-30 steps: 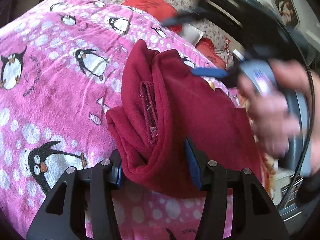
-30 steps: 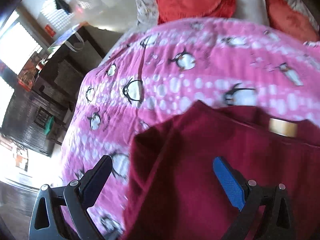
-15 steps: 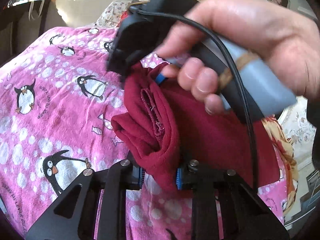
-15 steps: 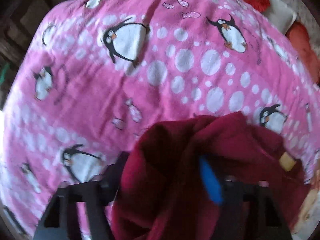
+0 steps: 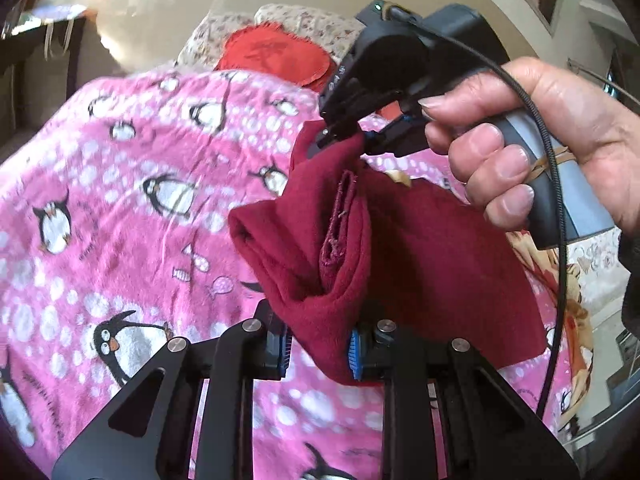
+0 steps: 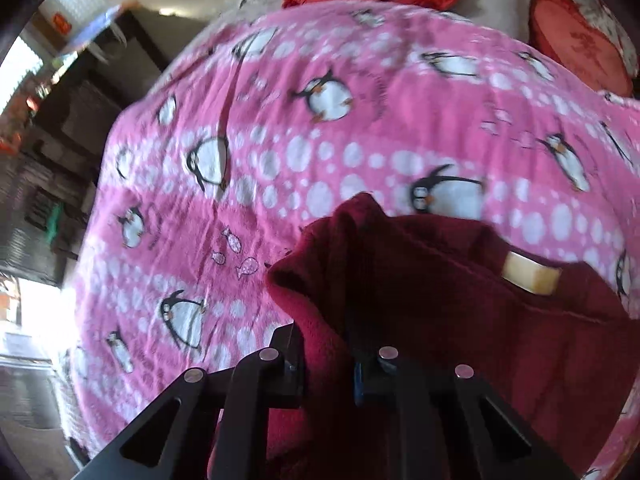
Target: Fold small clothes
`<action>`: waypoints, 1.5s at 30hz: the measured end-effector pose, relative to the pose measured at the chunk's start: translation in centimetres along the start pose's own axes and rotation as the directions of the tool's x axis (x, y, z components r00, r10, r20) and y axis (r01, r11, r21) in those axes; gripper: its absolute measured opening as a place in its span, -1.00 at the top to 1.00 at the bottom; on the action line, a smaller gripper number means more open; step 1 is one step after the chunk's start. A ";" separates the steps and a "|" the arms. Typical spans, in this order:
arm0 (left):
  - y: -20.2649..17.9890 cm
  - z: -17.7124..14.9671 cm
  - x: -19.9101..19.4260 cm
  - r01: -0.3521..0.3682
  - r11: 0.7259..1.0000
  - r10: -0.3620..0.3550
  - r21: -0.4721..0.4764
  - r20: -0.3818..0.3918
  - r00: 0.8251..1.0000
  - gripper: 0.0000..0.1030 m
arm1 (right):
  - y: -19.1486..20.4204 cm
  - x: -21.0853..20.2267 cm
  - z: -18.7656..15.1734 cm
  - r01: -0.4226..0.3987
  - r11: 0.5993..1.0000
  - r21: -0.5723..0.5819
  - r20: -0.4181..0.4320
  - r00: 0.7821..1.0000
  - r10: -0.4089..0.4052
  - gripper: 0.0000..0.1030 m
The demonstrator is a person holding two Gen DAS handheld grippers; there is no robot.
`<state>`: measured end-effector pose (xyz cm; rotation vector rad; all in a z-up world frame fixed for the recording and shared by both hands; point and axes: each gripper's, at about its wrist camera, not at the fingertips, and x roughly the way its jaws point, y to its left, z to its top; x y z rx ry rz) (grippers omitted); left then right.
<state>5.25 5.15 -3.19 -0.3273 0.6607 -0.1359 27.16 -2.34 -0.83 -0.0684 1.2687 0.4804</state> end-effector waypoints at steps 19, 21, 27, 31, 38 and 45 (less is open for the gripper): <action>-15.3 -0.3 0.3 0.052 0.946 -0.058 0.321 0.007 0.998 0.60 | -15.5 -9.5 -4.8 -0.060 0.996 0.065 0.133 0.990 0.051 0.74; -16.8 -0.5 0.7 0.061 0.938 -0.064 0.342 -0.003 0.998 0.60 | -16.8 -9.8 -5.2 -0.059 0.996 0.068 0.131 0.990 0.049 0.75; -20.3 -1.6 2.2 0.116 0.900 -0.103 0.419 -0.056 0.993 0.60 | -20.2 -10.2 -6.4 -0.024 0.998 0.057 0.107 0.994 0.018 0.75; -22.7 -2.5 3.1 0.159 0.880 -0.131 0.447 -0.093 0.987 0.60 | -22.8 -10.7 -7.2 -0.003 0.999 0.049 0.096 0.995 -0.001 0.75; -24.7 -4.4 4.5 0.181 0.866 -0.132 0.466 -0.137 0.982 0.46 | -25.2 -10.0 -8.8 0.069 0.998 -0.011 0.122 0.990 -0.067 0.70; -24.8 -5.7 3.0 0.366 0.809 -0.264 0.460 -0.272 0.925 0.32 | -29.7 -11.9 -12.3 0.040 0.977 0.211 0.315 0.943 -0.107 0.30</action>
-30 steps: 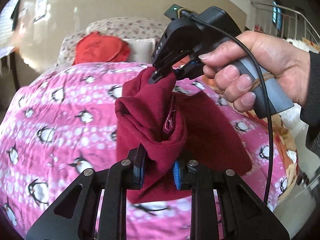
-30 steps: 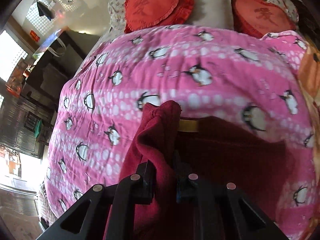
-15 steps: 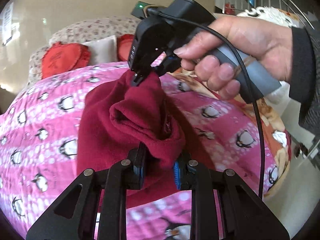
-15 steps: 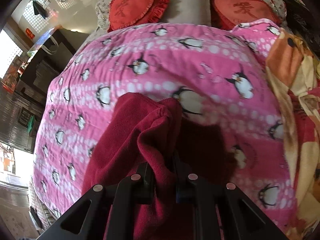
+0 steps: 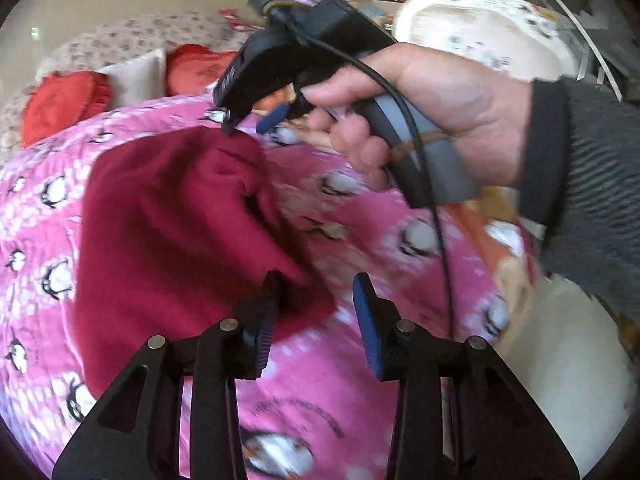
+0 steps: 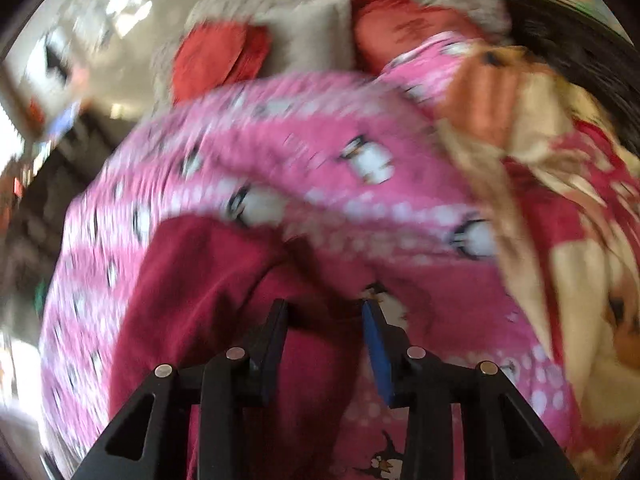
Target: Fold small clothes
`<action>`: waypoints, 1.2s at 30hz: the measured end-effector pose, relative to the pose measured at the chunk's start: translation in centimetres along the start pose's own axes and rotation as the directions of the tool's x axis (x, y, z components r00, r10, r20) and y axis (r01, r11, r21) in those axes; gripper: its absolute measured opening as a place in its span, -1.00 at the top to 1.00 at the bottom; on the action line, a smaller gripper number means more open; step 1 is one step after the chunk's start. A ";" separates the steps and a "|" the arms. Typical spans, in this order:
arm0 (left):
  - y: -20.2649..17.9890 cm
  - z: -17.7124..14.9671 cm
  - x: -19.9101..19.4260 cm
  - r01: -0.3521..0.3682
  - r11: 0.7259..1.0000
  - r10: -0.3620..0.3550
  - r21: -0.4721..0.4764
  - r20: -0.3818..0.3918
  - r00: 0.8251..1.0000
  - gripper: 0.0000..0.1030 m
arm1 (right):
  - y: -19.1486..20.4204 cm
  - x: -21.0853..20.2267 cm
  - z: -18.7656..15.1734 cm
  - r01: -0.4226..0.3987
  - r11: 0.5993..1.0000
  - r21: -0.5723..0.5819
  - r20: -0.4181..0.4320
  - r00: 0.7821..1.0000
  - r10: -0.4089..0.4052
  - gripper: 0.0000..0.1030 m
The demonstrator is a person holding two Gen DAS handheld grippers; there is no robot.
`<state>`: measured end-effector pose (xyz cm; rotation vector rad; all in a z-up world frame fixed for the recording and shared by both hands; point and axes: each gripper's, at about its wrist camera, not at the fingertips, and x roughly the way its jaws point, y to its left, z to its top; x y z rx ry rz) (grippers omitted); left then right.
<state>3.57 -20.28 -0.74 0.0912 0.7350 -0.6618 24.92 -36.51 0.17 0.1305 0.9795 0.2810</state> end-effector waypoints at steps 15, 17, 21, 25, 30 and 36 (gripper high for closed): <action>8.9 -1.3 -2.8 -0.226 0.950 0.242 -0.217 0.053 0.969 0.22 | 9.8 -5.7 -8.9 -0.223 0.854 -0.471 0.052 0.959 0.279 0.30; 8.2 -2.0 -2.7 -0.226 0.954 0.245 -0.199 0.072 0.967 -0.01 | 9.1 -3.3 -9.9 -0.157 0.873 -0.462 0.011 0.983 0.183 0.30; 7.7 -2.9 -2.2 -0.197 0.967 0.214 -0.162 0.098 0.972 -0.08 | 4.7 -1.1 -11.8 -0.138 0.936 -0.323 0.018 0.988 0.151 0.31; 7.8 -3.0 -2.2 -0.172 0.973 0.191 -0.155 0.115 0.975 -0.19 | 3.5 -1.3 -12.6 -0.162 0.955 -0.248 0.050 0.982 0.180 0.30; 7.7 -3.2 -1.9 -0.172 0.973 0.190 -0.157 0.110 0.976 -0.31 | 2.5 -3.6 -12.6 -0.204 0.965 -0.167 0.087 0.971 0.221 0.30; 7.7 -3.3 -1.8 -0.174 0.971 0.193 -0.164 0.107 0.975 -0.38 | 7.0 -9.3 -12.4 -0.250 0.920 -0.301 0.209 0.924 0.319 0.30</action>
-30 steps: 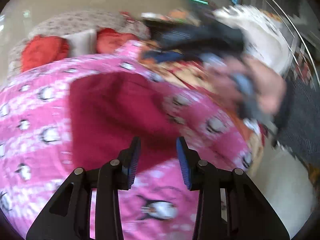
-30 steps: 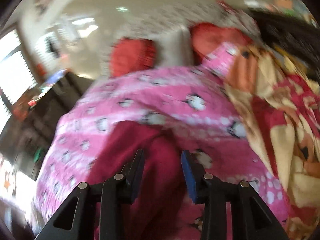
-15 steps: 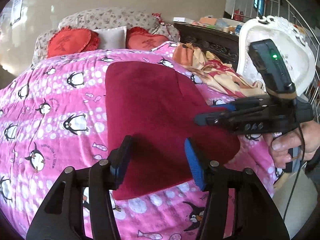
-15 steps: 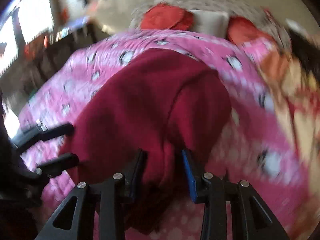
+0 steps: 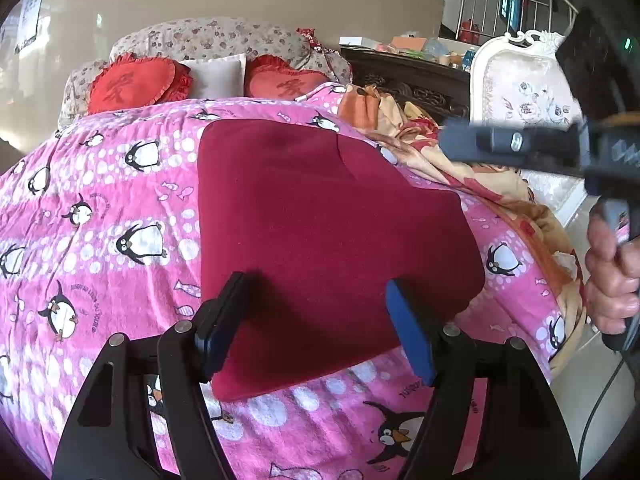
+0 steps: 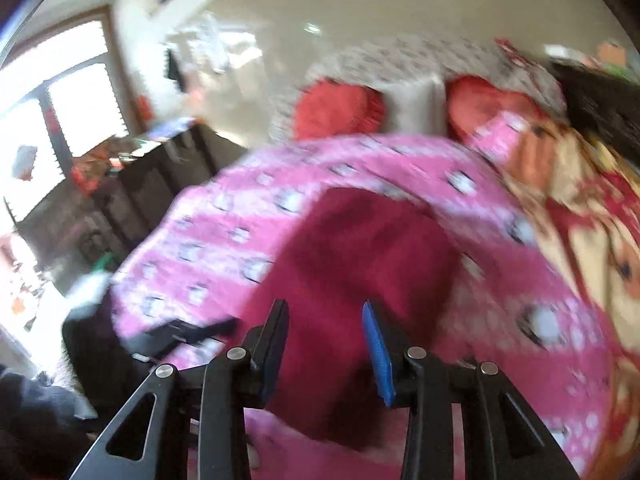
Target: Fold small clothes
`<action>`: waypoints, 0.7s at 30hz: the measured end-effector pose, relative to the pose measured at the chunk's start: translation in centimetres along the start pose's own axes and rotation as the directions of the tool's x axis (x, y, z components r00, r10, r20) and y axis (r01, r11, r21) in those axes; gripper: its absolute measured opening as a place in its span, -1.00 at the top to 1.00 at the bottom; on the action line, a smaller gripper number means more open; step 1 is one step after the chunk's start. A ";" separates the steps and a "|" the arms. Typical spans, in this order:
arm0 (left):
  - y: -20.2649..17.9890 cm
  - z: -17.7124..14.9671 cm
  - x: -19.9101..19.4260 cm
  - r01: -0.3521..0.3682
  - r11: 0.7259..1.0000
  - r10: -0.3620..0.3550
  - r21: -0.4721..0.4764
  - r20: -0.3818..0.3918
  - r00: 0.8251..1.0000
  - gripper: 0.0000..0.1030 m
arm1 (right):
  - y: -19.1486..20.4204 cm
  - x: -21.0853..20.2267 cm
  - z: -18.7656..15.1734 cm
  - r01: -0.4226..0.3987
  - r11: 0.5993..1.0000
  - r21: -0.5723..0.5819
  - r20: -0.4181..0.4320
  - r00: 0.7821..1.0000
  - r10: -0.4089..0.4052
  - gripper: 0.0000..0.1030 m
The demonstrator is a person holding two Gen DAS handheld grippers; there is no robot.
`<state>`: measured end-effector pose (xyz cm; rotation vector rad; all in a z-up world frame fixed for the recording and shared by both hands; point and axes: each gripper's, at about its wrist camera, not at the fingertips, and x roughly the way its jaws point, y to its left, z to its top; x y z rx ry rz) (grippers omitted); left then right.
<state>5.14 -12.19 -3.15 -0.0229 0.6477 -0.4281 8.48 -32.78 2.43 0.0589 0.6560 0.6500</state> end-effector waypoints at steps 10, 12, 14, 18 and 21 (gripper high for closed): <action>-0.3 0.0 0.1 0.012 1.000 -0.012 0.014 -0.003 1.000 -0.38 | -3.7 5.5 -3.1 0.048 0.974 0.222 -0.140 0.990 -0.017 0.31; -0.3 0.0 0.0 0.014 1.000 -0.014 0.011 -0.004 1.000 -0.38 | -3.3 5.5 -3.1 0.056 0.976 0.211 -0.129 0.991 -0.029 0.30; -0.4 0.1 0.0 0.013 1.000 -0.013 0.012 -0.008 1.000 -0.42 | -2.9 5.4 -3.2 0.053 0.979 0.196 -0.117 0.993 -0.031 0.19; -0.9 0.2 0.2 0.023 0.999 -0.022 0.039 -0.021 1.000 -0.60 | -2.5 5.0 -3.6 0.032 0.980 0.195 -0.100 0.995 -0.013 -0.02; -1.1 0.8 -0.2 0.014 0.998 -0.012 0.061 -0.035 0.999 -0.60 | -3.2 4.6 -3.7 -0.007 0.974 0.228 -0.058 0.998 0.021 -0.03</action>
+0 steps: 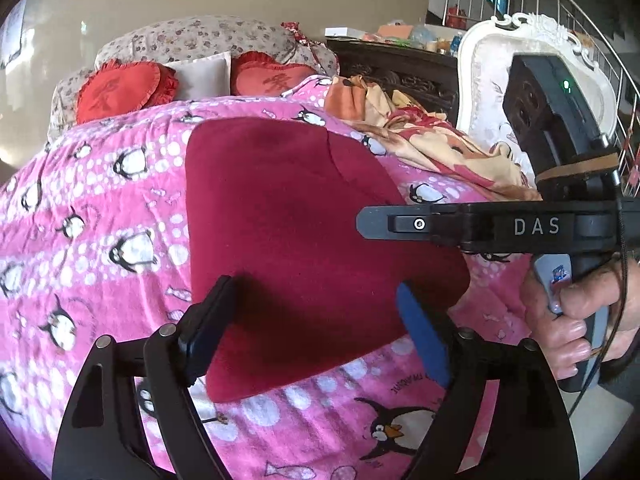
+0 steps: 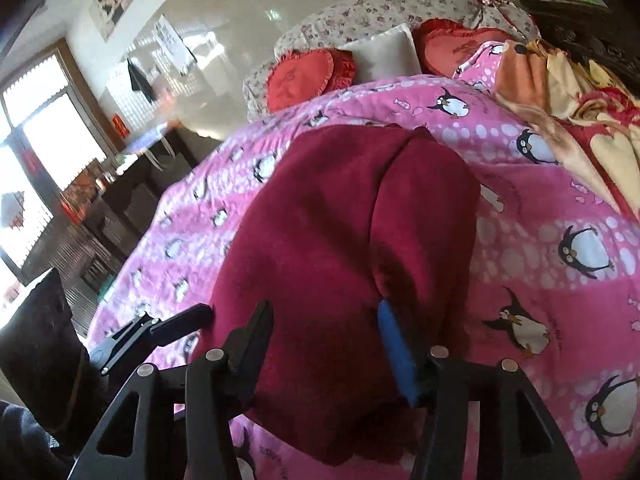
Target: Fold small clothes
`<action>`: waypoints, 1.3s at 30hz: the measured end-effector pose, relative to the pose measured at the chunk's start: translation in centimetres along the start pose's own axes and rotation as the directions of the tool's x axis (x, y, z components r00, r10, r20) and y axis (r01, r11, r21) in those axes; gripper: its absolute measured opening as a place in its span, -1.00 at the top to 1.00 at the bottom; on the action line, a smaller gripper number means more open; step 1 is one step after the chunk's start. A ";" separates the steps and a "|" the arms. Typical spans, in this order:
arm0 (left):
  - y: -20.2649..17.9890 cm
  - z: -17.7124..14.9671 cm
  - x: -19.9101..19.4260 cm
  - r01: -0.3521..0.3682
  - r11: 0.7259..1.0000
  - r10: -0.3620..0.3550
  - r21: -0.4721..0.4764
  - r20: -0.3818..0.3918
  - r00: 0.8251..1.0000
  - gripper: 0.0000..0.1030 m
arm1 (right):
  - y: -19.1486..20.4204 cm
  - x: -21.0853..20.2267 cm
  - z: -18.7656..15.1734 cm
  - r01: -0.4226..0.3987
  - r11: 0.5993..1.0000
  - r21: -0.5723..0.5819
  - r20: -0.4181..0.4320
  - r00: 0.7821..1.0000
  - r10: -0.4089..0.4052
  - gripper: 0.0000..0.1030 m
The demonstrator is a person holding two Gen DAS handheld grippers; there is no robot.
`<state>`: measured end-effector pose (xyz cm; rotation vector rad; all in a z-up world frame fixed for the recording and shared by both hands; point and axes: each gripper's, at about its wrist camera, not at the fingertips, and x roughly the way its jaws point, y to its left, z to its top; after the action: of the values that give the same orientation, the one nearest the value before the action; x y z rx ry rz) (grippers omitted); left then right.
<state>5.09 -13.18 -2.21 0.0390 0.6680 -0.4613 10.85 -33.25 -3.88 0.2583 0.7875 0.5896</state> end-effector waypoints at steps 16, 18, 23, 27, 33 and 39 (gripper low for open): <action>10.8 3.4 7.7 0.212 0.860 -0.287 -0.464 -0.097 0.953 -0.63 | -8.9 4.9 2.7 -0.131 0.950 0.283 0.056 0.991 0.120 -0.92; 10.3 2.8 8.0 0.232 0.857 -0.313 -0.461 -0.107 0.944 -0.63 | -9.6 5.4 2.3 -0.223 0.927 0.303 0.055 0.975 0.217 -0.66; 10.4 2.7 8.1 0.243 0.850 -0.316 -0.467 -0.085 0.945 -0.63 | -8.9 5.8 1.9 -0.255 0.944 0.212 0.011 0.966 0.258 -0.43; 9.2 3.5 8.0 0.163 0.885 -0.234 -0.435 -0.113 0.966 -0.39 | -8.6 6.6 2.1 -0.225 0.945 0.238 -0.016 0.972 0.236 -0.14; 8.2 4.3 5.4 0.129 0.910 -0.176 -0.395 -0.085 0.981 0.00 | -3.4 3.6 4.2 -0.191 0.973 0.133 0.037 0.982 0.188 0.13; 12.5 4.2 -1.5 0.096 0.913 -0.107 -0.397 -0.006 0.994 0.01 | 2.9 4.1 6.1 -0.258 0.962 0.089 0.030 0.966 0.256 0.14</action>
<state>11.85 -2.10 0.64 -0.3766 0.7836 -0.4184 16.43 -28.47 -0.86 0.4555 0.7705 0.7956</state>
